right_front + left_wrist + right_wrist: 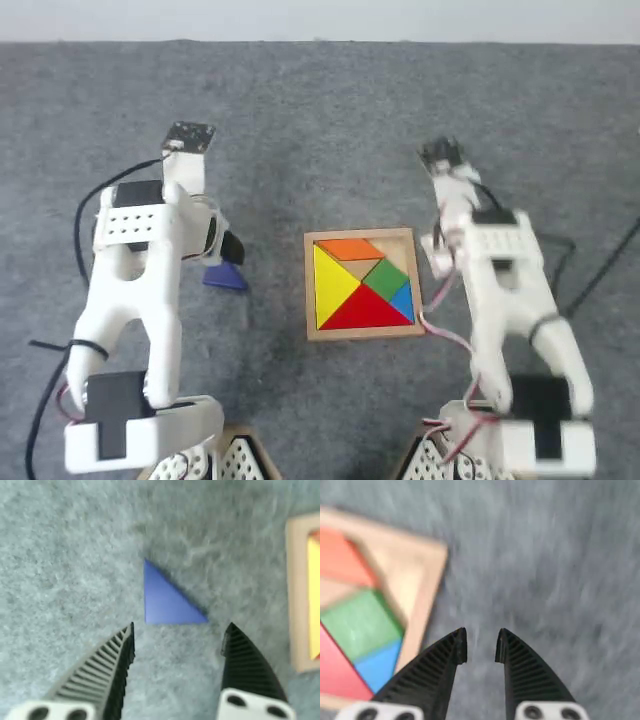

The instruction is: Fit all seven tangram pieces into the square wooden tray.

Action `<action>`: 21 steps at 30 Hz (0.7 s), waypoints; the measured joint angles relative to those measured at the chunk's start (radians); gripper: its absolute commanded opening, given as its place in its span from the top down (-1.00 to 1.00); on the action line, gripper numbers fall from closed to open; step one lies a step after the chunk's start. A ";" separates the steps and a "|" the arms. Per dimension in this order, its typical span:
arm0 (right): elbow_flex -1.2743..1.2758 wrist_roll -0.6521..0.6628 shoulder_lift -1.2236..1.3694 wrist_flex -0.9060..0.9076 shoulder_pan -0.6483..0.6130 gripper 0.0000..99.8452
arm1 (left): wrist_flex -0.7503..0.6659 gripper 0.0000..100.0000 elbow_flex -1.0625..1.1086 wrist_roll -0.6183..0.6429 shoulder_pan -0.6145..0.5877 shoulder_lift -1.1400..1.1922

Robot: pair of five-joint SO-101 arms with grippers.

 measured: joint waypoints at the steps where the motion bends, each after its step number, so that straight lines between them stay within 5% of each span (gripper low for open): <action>1: 0.068 0.002 -0.048 -0.006 0.009 0.79 | 0.005 0.45 0.000 -0.026 -0.009 0.000; 10: 0.411 0.005 -0.431 -0.012 0.046 0.79 | -0.002 0.46 -0.052 0.032 -0.032 0.241; 21: 0.485 0.011 -0.488 -0.017 0.048 0.79 | -0.014 0.46 -0.164 0.170 -0.032 0.460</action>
